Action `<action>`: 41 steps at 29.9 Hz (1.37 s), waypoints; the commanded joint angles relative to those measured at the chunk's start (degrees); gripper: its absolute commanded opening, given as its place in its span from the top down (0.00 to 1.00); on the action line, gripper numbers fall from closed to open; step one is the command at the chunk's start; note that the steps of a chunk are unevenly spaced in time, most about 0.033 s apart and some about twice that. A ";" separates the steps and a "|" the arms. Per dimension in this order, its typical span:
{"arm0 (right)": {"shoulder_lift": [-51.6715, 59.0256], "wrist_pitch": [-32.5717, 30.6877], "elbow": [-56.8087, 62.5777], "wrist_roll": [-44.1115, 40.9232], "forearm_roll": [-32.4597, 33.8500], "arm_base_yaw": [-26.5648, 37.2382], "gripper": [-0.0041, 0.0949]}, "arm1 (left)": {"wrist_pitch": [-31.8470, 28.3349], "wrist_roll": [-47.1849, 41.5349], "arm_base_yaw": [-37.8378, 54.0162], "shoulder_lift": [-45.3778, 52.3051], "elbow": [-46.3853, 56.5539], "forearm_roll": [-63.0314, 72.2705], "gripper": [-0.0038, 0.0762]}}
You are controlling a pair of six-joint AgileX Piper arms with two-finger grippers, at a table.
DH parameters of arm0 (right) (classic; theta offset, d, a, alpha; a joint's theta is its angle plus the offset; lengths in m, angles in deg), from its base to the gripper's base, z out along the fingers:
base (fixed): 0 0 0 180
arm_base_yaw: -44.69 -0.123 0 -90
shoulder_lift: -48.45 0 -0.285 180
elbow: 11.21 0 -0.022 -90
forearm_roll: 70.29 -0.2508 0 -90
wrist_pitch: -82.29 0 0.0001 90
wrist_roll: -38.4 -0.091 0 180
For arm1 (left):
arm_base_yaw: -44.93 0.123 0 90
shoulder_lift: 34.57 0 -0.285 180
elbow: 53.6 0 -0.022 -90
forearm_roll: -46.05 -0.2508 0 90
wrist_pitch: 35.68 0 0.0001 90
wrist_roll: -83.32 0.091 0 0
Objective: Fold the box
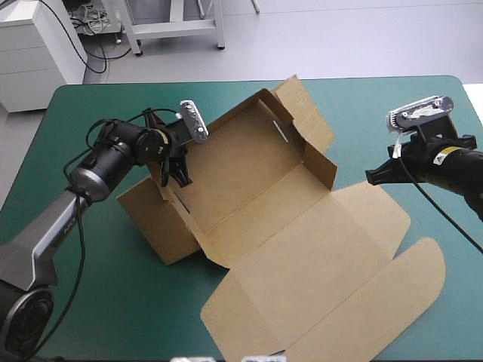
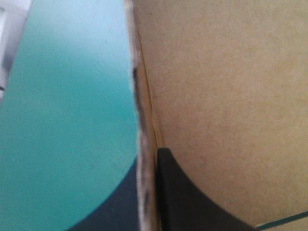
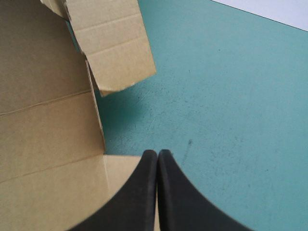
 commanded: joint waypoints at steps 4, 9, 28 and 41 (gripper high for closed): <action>1.30 5.22 -1.58 0.32 -0.42 0.55 0.98 | -9.63 3.27 -3.14 2.39 -2.00 -6.46 0.96; 1.30 5.36 -1.58 -0.60 -0.74 0.55 0.98 | -12.05 3.73 -4.36 2.39 -2.00 -9.20 0.96; 1.30 5.51 -1.58 -2.62 -0.83 0.55 0.98 | -21.83 1.16 -15.85 5.84 4.64 -24.37 0.96; 1.30 5.75 -1.58 -3.06 -0.83 0.55 0.98 | -15.54 -33.62 -23.58 9.48 19.96 -60.18 0.96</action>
